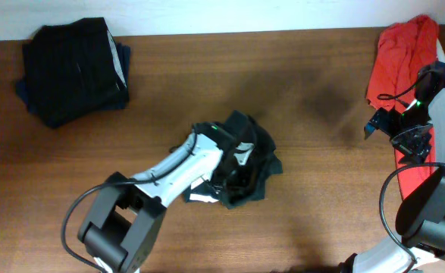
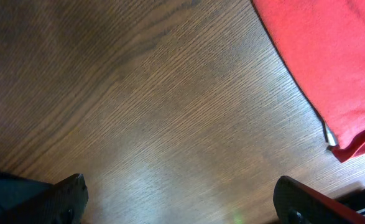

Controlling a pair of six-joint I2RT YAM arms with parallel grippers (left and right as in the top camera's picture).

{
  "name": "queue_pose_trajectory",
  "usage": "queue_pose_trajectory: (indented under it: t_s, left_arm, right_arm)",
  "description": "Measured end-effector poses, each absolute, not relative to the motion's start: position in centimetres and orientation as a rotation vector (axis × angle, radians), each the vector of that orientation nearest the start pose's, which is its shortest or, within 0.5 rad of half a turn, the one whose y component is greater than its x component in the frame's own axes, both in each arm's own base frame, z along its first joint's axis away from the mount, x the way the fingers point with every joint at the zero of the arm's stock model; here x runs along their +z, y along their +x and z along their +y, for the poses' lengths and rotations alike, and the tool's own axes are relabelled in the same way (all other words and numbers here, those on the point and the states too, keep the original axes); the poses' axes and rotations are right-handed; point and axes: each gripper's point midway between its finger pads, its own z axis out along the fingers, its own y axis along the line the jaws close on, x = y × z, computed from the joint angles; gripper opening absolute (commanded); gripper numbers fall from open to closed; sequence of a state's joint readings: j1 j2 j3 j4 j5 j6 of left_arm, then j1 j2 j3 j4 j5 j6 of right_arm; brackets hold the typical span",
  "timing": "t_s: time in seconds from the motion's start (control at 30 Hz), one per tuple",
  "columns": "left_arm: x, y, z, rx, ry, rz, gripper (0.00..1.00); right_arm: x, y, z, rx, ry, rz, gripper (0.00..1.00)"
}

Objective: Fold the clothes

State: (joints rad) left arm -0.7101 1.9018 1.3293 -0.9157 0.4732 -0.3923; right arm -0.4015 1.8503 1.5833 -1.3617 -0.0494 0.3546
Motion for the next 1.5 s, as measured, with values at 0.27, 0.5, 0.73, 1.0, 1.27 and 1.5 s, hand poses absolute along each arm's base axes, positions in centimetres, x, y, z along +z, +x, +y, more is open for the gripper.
queue_pose_trajectory:
  t_s: [0.27,0.5,0.73,1.0,1.27,1.5]
  left_arm:
    - [6.7,15.2,-35.2,-0.858,0.834,3.18,0.0]
    - [13.2,23.8,-31.8,-0.693,0.575,3.088,0.0]
    - [10.4,30.2,-27.9,-0.55,0.338,3.076,0.0]
    - [2.0,26.5,-34.5,-0.598,0.514,3.193,0.0]
    - [3.8,25.5,-38.6,-0.675,0.624,3.15,0.0]
    - [10.6,29.3,-39.9,-0.634,0.659,2.985,0.01]
  right_arm:
    - [11.5,30.8,-12.1,0.081,1.182,2.971,0.99]
    - [11.5,30.8,-12.1,0.081,1.182,2.972,0.99]
    - [11.5,30.8,-12.1,0.081,1.183,2.971,0.99]
    - [11.5,30.8,-12.1,0.081,1.183,2.971,0.99]
    - [11.5,30.8,-12.1,0.081,1.183,2.971,0.99]
    - [11.5,30.8,-12.1,0.081,1.182,2.971,0.99]
